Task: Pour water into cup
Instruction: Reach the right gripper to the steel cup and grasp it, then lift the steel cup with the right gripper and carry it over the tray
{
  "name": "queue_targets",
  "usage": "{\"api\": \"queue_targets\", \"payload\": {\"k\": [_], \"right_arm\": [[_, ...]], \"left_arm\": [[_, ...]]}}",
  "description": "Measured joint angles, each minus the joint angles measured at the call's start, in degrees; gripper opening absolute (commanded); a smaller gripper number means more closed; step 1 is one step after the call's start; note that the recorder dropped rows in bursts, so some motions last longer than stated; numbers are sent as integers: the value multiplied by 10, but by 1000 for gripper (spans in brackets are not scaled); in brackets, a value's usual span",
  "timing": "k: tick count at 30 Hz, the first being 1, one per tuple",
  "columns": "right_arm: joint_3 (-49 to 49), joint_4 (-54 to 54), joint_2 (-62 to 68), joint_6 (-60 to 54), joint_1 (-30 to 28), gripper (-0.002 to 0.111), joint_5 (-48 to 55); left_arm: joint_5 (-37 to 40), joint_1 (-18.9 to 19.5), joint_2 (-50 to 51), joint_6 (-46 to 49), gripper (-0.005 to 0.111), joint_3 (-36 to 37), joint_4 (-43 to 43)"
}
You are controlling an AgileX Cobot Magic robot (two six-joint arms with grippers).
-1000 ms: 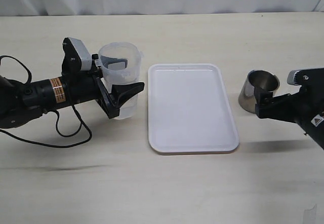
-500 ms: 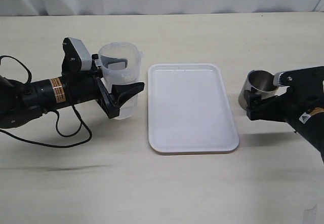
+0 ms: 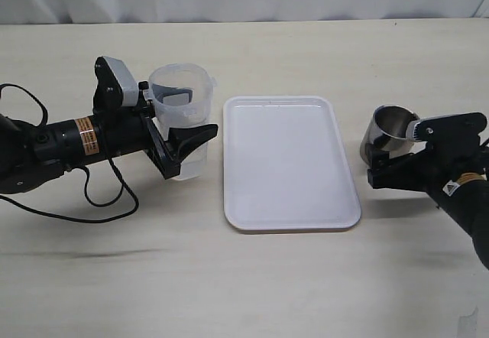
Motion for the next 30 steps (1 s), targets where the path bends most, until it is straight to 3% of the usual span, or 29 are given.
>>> {"api": "queue_targets", "payload": {"k": [30], "right_arm": [[-113,-22,117,-8,0,110,-40]], "left_arm": [[0,0,0,0,0,0,0]]}}
